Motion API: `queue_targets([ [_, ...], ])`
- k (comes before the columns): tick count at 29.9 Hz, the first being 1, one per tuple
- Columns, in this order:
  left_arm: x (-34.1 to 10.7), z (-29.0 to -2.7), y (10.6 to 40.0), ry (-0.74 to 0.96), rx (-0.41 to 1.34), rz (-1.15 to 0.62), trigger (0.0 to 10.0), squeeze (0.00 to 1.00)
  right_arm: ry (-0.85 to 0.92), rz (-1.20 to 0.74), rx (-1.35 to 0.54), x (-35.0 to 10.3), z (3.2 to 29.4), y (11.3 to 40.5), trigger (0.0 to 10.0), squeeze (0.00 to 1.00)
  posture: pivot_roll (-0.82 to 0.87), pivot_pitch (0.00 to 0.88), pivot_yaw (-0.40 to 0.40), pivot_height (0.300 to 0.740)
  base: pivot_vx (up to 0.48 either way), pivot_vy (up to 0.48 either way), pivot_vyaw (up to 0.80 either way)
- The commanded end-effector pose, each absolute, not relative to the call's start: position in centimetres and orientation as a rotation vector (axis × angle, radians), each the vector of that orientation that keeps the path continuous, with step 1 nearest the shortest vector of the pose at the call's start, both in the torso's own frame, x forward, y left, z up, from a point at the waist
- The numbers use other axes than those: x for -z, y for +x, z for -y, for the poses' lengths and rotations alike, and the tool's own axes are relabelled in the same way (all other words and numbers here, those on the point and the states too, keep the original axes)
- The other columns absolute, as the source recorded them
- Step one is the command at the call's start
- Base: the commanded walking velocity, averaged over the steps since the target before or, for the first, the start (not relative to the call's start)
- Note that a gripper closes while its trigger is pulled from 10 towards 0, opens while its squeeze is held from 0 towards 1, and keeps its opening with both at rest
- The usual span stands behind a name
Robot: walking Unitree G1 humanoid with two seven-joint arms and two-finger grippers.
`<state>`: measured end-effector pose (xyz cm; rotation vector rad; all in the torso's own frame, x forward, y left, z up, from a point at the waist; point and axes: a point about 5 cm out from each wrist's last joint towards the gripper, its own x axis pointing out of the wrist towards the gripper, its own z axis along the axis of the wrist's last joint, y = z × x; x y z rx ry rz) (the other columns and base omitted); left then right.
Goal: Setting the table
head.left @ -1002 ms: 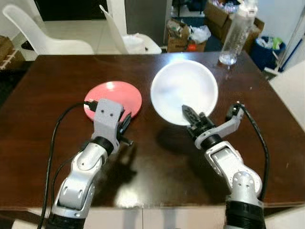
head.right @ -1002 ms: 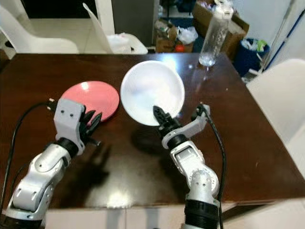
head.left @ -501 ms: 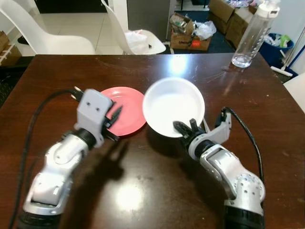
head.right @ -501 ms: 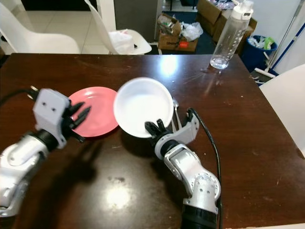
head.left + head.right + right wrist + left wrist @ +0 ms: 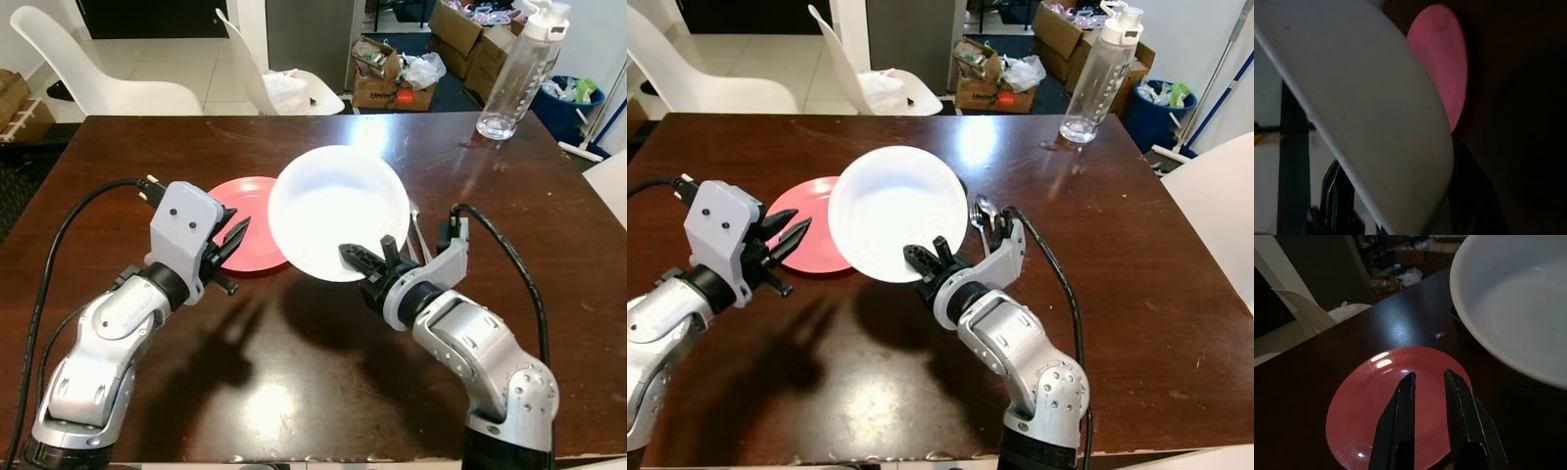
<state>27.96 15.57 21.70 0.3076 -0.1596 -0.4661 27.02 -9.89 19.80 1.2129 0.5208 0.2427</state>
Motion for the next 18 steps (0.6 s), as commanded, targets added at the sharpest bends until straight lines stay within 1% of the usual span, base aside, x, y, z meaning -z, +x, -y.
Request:
queue_targets([
  [1, -21.6, -15.5, 27.8, 0.319, 0.490, 0.141, 10.0, 0.00, 1.431, -0.701, -0.136, -15.6, 7.1, 24.8, 10.0, 0.00, 0.09, 0.087, 0.126, 0.740, 0.000, 0.000, 0.00],
  [5, -21.6, -15.6, 27.8, 0.326, 0.505, 0.128, 10.0, 0.00, 1.470, -0.715, -0.036, -14.7, 7.6, 24.7, 10.0, 0.00, 0.10, 0.083, 0.155, 0.740, 0.000, 0.000, 0.00],
  [9, -21.6, -15.4, 27.9, 0.330, 0.517, 0.127, 10.0, 0.00, 1.499, -0.707, 0.012, -13.9, 8.0, 25.0, 10.0, 0.00, 0.10, 0.074, 0.168, 0.740, 0.000, 0.000, 0.00],
  [10, -21.8, -15.4, 28.1, 0.331, 0.523, 0.129, 10.0, 0.00, 1.522, -0.696, 0.010, -13.7, 7.8, 25.4, 10.0, 0.00, 0.10, 0.074, 0.180, 0.740, 0.000, 0.000, 0.00],
  [15, -22.0, -15.4, 28.2, 0.337, 0.531, 0.129, 10.0, 0.00, 1.545, -0.705, -0.009, -13.7, 7.0, 25.3, 10.0, 0.00, 0.10, 0.073, 0.178, 0.740, 0.000, 0.000, 0.00],
  [16, -21.9, -15.3, 28.2, 0.340, 0.538, 0.127, 10.0, 0.00, 1.547, -0.743, -0.014, -13.4, 6.3, 25.0, 10.0, 0.00, 0.11, 0.073, 0.175, 0.740, 0.000, 0.000, 0.00],
  [18, -21.9, -15.2, 28.2, 0.341, 0.541, 0.128, 10.0, 0.00, 1.550, -0.777, -0.001, -12.9, 5.9, 24.6, 10.0, 0.00, 0.11, 0.072, 0.174, 0.740, 0.000, 0.000, 0.00],
])
